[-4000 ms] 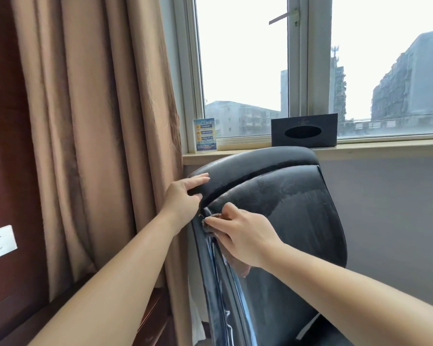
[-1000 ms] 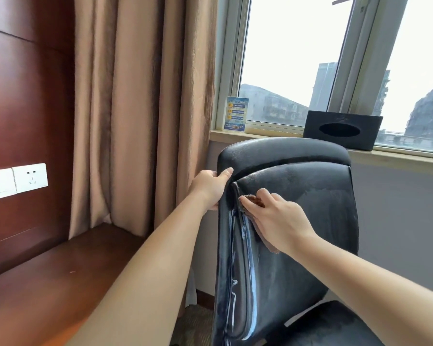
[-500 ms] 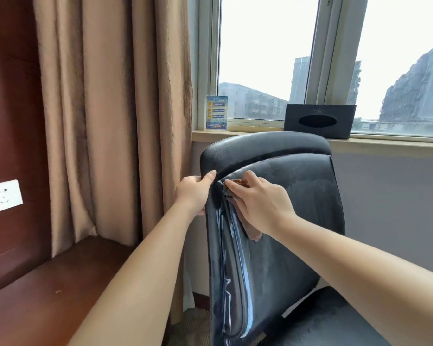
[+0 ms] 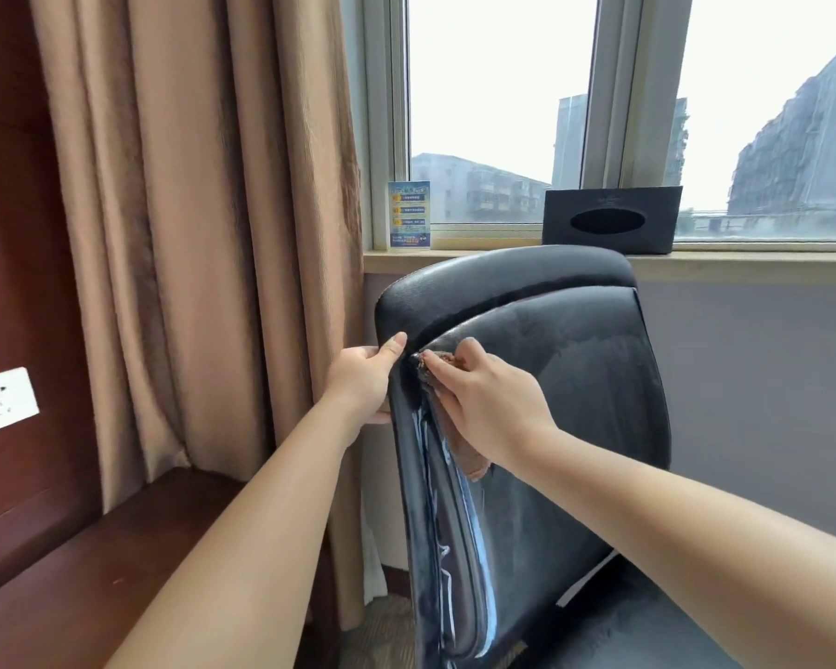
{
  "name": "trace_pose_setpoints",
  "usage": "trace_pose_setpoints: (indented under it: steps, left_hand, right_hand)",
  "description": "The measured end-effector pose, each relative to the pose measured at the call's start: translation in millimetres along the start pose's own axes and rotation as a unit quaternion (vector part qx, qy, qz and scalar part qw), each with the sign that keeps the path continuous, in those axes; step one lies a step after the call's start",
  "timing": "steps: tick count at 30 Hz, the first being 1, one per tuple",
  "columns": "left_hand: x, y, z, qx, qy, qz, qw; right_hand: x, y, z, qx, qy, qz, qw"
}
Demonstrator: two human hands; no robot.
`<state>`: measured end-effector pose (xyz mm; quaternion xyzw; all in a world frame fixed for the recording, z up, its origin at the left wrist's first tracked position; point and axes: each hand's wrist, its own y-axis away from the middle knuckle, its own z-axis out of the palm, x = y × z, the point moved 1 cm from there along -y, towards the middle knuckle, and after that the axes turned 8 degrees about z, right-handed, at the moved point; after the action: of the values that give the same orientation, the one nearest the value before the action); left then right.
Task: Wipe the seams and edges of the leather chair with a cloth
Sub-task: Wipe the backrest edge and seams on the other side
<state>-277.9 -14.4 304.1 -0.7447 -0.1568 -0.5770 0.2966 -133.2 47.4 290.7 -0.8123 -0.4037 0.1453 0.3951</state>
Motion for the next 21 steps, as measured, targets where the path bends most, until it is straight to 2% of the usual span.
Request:
trace_pose_setpoints:
  steps: [3,7,10,15,17,21]
  left_hand:
    - [0.2,0.6,0.0,-0.003,-0.001,-0.001,1.0]
    - [2.9,3.1,1.5,0.006,-0.007,0.007,1.0]
    - [5.8,6.5,-0.4,-0.001,-0.001,0.003,1.0]
    - [7.7,6.9,0.2,-0.009,0.003,0.005,1.0]
    - [7.5,6.7,1.3,-0.004,0.006,0.014,1.0]
    - [-0.2,11.0,2.1,0.0,0.028,0.022,0.999]
  right_hand:
    - [3.1,1.3,2.4,0.015,0.019,-0.014,1.0]
    - [0.6,-22.9,-6.7,0.023,0.033,0.017,0.999]
    - [-4.1,-10.8,-3.9,-0.004,-0.016,0.033,0.999]
    - [3.1,-8.1,-4.9,-0.003,0.002,-0.017,1.0]
    - [3.9,-16.9,-7.7,0.012,0.016,0.009,1.0]
    - [-3.4,-4.3,1.2,0.003,-0.041,0.046,0.998]
